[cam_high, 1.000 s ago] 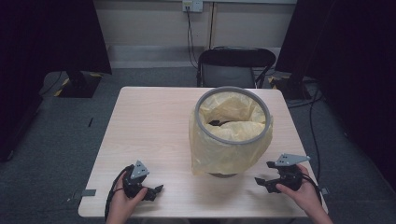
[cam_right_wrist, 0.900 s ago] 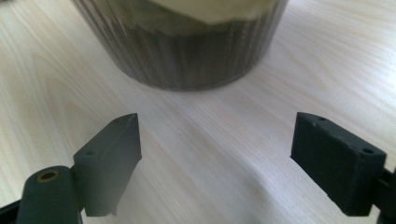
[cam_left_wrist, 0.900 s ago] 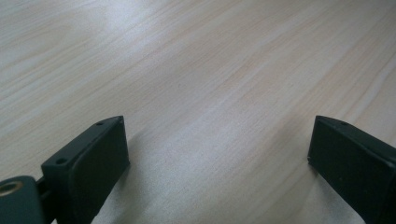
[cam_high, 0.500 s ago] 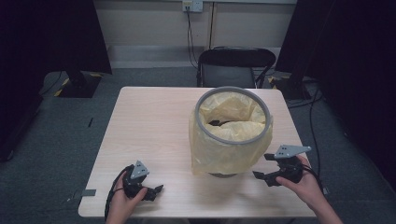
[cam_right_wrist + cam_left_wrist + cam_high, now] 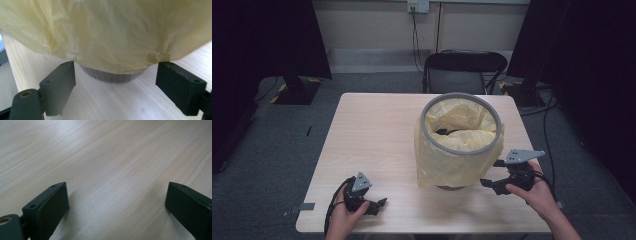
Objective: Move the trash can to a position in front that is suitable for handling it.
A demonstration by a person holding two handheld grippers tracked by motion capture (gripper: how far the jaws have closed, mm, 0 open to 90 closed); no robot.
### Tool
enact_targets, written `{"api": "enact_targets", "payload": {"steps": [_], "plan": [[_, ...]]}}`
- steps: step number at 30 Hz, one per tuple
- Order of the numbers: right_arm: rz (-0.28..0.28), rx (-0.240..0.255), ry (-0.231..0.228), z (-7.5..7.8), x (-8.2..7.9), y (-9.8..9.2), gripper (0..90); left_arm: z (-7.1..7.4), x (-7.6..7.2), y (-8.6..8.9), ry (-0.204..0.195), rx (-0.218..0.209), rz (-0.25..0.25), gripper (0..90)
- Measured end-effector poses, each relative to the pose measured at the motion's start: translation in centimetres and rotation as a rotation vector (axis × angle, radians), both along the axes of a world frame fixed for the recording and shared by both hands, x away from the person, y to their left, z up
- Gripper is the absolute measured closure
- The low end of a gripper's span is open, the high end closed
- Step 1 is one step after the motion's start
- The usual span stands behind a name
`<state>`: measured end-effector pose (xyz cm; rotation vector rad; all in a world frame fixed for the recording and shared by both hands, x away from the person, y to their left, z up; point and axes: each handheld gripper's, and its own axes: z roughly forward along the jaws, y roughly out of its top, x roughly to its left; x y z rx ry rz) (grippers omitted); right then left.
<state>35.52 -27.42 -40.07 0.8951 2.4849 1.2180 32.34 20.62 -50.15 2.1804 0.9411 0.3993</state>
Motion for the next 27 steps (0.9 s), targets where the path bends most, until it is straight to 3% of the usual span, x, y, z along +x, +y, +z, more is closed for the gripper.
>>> {"api": "enact_targets", "payload": {"steps": [12, 27], "plan": [[0.013, 0.005, -0.010, 0.0, 0.9, 1.7, 15.1, 0.0, 0.0, 0.0, 0.000, 0.000, 0.000, 4.3], [-0.009, 0.012, -0.013, -0.2, 1.5, 2.1, 15.0, 0.0, 0.0, 0.0, 0.000, 0.001, 0.000, 4.3]]}}
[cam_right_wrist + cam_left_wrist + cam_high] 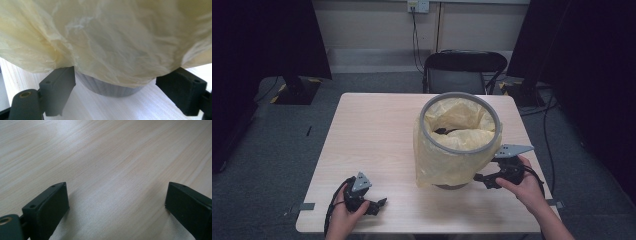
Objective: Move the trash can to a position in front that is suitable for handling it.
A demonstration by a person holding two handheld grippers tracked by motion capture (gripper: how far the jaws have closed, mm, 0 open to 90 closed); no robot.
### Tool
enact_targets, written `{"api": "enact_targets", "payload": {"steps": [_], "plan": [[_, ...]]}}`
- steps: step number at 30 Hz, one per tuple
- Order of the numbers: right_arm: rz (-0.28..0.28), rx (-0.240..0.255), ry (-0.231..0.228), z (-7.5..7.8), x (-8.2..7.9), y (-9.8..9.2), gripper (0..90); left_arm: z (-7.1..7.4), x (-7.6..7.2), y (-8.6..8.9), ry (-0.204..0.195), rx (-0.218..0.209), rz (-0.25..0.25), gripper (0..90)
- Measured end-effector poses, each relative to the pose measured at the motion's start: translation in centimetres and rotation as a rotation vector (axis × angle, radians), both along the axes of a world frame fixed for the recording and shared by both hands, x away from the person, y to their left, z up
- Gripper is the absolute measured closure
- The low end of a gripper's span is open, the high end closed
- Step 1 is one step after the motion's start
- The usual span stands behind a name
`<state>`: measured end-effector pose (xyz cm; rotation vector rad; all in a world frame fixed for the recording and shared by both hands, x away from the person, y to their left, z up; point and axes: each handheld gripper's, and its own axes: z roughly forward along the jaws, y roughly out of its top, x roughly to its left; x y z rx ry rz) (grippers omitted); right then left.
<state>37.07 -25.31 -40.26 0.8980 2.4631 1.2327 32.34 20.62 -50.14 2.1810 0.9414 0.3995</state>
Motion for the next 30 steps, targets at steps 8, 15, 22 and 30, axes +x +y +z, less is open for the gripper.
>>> {"api": "enact_targets", "payload": {"steps": [8, 15, 22, 30], "plan": [[-0.007, 0.003, -0.003, -0.1, 0.6, 0.9, 15.0, 0.0, 0.0, 0.0, 0.001, 0.000, 0.001, 4.3], [-0.016, 0.010, -0.006, -0.1, 1.2, 1.7, 15.0, 0.0, 0.0, 0.0, 0.001, -0.001, 0.001, 4.3], [-0.021, 0.013, -0.001, -0.1, 1.8, 2.4, 14.8, 0.0, 0.0, 0.0, 0.001, -0.001, 0.001, 4.3], [-0.023, 0.004, -0.003, 0.0, 2.6, 3.3, 14.8, 0.0, 0.0, 0.0, 0.001, 0.000, 0.001, 4.3]]}}
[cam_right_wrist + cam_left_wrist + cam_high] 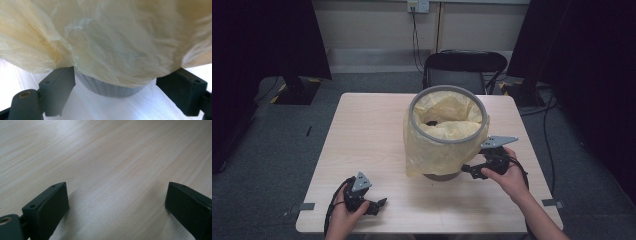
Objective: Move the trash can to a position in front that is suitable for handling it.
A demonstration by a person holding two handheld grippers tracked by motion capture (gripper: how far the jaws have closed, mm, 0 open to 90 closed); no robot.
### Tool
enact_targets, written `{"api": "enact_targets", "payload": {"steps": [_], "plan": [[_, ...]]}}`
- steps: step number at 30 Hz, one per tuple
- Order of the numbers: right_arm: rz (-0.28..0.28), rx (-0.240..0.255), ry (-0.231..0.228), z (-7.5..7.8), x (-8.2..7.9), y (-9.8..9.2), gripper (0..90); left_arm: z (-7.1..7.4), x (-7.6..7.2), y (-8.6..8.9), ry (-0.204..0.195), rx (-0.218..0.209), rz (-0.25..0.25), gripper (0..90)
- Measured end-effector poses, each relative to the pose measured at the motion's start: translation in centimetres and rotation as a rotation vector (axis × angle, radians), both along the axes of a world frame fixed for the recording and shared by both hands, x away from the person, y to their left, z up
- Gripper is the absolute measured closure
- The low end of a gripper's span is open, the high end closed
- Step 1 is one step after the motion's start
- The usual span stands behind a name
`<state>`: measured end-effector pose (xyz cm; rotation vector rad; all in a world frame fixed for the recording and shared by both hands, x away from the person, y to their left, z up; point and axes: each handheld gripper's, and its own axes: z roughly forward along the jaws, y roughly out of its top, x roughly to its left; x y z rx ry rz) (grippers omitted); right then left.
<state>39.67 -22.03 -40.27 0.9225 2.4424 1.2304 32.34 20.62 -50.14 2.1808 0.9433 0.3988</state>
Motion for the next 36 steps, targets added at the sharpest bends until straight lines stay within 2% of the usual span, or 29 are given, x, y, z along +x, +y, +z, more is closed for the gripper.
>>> {"api": "enact_targets", "payload": {"steps": [14, 36], "plan": [[0.004, -0.012, 0.008, 0.1, 1.6, 1.6, 14.8, 0.0, 0.0, 0.0, 0.000, 0.000, 0.000, 4.3], [0.001, -0.028, 0.008, 0.4, 3.2, 3.6, 14.7, 0.0, 0.0, 0.0, 0.000, -0.002, -0.001, 4.2]]}}
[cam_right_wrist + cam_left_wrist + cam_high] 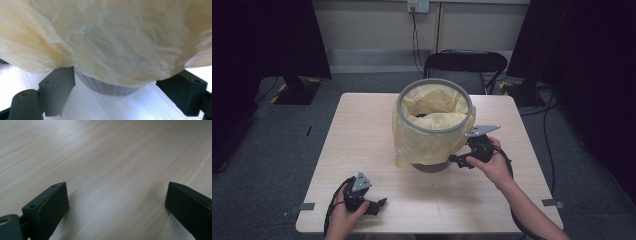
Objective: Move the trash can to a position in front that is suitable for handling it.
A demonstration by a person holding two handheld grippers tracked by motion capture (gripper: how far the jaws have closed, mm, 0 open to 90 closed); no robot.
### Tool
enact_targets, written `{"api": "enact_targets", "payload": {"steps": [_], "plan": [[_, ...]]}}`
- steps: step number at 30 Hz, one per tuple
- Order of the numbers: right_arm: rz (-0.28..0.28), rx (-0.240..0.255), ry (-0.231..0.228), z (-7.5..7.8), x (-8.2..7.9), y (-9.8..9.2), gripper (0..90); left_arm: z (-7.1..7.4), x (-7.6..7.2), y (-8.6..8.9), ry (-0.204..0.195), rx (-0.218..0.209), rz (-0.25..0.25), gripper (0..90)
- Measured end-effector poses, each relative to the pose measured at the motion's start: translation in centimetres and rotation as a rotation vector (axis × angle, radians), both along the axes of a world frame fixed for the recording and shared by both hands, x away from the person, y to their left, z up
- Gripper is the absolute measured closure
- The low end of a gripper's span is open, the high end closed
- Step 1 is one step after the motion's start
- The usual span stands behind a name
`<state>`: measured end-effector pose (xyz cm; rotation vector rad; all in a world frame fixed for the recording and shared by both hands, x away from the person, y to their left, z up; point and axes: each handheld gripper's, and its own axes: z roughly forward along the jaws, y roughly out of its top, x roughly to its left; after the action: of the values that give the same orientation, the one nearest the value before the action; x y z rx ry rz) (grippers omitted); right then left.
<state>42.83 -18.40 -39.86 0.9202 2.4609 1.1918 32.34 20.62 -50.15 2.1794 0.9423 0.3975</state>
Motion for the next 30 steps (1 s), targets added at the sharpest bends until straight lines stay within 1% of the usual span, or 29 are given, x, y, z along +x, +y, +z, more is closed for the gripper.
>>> {"api": "enact_targets", "payload": {"steps": [14, 21, 30], "plan": [[0.001, -0.002, 0.003, 0.1, 1.2, 1.4, 14.7, 0.0, 0.0, 0.0, 0.001, 0.003, 0.001, 4.2], [0.009, -0.014, 0.001, 0.2, 2.0, 2.3, 14.7, 0.0, 0.0, 0.0, 0.001, 0.001, 0.001, 4.2], [0.017, -0.009, -0.001, 0.1, 3.0, 3.6, 14.7, 0.0, 0.0, 0.0, 0.000, -0.001, 0.000, 4.2]]}}
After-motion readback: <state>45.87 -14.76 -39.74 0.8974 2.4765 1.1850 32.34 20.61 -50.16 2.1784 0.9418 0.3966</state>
